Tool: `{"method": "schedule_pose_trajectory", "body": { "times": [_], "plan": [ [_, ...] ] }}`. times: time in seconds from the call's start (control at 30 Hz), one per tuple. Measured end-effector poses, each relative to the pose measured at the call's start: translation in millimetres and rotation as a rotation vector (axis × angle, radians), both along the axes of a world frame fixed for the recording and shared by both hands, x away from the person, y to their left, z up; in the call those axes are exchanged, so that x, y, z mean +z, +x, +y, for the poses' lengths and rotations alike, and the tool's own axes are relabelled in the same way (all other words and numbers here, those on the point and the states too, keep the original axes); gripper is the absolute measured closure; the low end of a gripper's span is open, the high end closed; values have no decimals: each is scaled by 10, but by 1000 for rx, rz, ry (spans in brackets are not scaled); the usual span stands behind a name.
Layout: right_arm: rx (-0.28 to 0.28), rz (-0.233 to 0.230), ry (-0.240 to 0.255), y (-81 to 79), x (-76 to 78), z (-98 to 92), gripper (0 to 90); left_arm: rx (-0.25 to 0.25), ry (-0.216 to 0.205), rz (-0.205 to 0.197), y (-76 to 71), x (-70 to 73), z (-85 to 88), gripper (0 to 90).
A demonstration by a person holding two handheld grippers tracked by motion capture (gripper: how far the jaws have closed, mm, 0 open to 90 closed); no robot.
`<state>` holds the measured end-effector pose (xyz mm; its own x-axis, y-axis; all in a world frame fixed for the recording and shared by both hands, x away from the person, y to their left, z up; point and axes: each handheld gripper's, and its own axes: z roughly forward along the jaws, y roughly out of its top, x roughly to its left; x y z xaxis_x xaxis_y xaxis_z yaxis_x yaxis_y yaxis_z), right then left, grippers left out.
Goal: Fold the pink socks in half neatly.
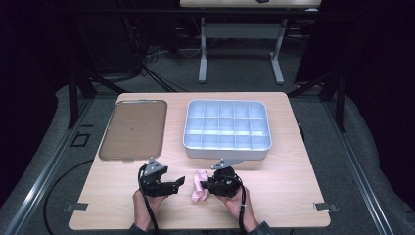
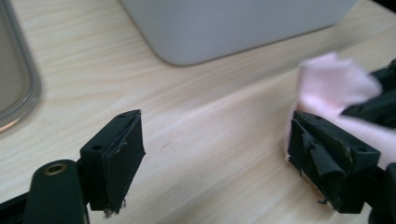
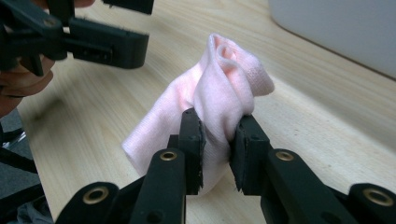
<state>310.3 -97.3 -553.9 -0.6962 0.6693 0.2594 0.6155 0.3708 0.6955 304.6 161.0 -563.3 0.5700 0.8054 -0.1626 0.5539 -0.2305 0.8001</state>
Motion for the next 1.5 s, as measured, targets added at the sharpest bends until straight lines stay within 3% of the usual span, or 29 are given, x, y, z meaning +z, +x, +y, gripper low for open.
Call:
{"method": "schedule_pose_trajectory", "body": {
  "times": [0.27, 0.5, 0.83, 0.97, 1.5],
  "plan": [
    [-14, -64, -32, -40, 135, -108, 757, 11, 40, 32, -88, -180, 83, 156],
    [-38, -104, -58, -70, 250, -204, 756, 20, 85, 35, -124, -258, 89, 140],
    [-63, -139, -76, -94, 391, -324, 755, 4, 156, 16, -128, -272, 19, 132],
    [-80, -155, -73, -102, 434, -368, 755, -5, 208, 0, -135, -278, -41, 119],
    [-134, -196, -92, -88, 598, -605, 754, -11, 207, 2, -127, -280, -53, 109]
  ]
}}
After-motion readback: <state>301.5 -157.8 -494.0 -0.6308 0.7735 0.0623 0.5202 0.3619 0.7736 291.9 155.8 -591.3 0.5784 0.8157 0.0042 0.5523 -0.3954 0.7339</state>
